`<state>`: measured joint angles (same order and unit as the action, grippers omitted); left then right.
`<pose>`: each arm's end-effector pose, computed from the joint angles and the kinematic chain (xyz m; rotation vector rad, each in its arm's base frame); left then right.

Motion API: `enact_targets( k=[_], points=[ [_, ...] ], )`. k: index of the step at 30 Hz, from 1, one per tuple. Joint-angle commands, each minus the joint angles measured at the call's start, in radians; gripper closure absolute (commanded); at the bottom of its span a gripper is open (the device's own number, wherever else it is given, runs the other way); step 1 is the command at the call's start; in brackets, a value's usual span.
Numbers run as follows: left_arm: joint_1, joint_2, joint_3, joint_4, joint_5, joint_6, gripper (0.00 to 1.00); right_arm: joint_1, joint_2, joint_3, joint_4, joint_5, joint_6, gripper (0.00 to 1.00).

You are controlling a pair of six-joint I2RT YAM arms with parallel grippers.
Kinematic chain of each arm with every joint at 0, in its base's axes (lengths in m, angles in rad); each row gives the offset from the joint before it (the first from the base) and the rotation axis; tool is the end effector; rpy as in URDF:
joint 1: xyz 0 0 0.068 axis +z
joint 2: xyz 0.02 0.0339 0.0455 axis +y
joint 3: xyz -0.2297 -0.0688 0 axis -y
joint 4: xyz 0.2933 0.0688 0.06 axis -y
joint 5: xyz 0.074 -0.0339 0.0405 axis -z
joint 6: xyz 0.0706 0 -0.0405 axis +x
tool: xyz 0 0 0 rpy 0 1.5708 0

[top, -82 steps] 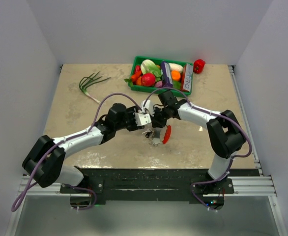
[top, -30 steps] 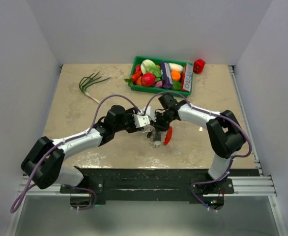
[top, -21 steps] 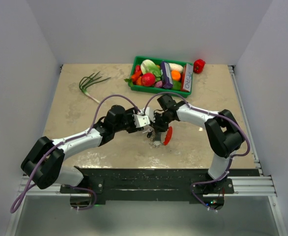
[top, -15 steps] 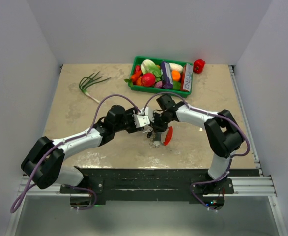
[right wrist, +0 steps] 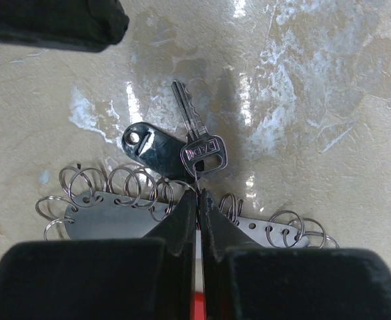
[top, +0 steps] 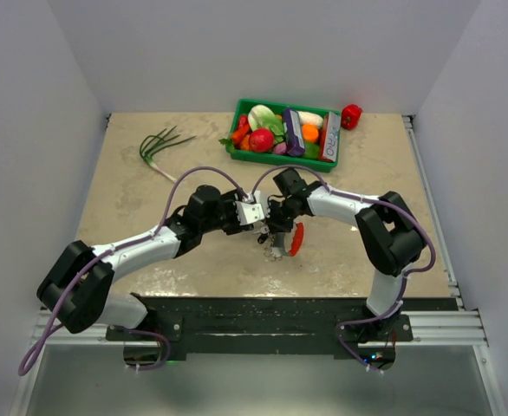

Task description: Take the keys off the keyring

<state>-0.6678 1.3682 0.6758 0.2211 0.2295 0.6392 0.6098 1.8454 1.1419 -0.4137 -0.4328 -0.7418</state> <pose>0.2767 -0.2387 0.1326 1.3500 1.5268 -0.2521 0.3153 0.2564 0.0665 -1.7387 1.9567 0.5337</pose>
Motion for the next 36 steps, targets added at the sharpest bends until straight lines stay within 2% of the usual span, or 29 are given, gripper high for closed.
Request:
enact_targets(
  k=[1, 9, 18, 22, 33, 36],
  points=[
    [0.01, -0.011, 0.001, 0.044, 0.019, -0.015, 0.34, 0.004, -0.035, -0.008, -0.019, -0.023, -0.042, 1.0],
    [0.019, -0.023, 0.033, 0.018, 0.057, -0.03, 0.34, -0.024, -0.196, -0.008, -0.112, -0.162, -0.201, 1.0],
    [0.048, -0.032, 0.169, -0.139, 0.333, -0.091, 0.33, -0.036, -0.362, -0.001, -0.24, -0.277, -0.297, 1.0],
    [0.047, -0.024, 0.235, -0.196, 0.433, -0.122, 0.33, -0.036, -0.416, -0.011, -0.237, -0.287, -0.277, 1.0],
    [0.02, -0.008, 0.26, -0.253, 0.455, -0.141, 0.33, -0.035, -0.456, -0.019, -0.192, -0.271, -0.206, 1.0],
    [0.011, 0.003, 0.277, -0.281, 0.491, -0.133, 0.36, -0.036, -0.462, -0.028, -0.165, -0.258, -0.185, 1.0]
  ],
)
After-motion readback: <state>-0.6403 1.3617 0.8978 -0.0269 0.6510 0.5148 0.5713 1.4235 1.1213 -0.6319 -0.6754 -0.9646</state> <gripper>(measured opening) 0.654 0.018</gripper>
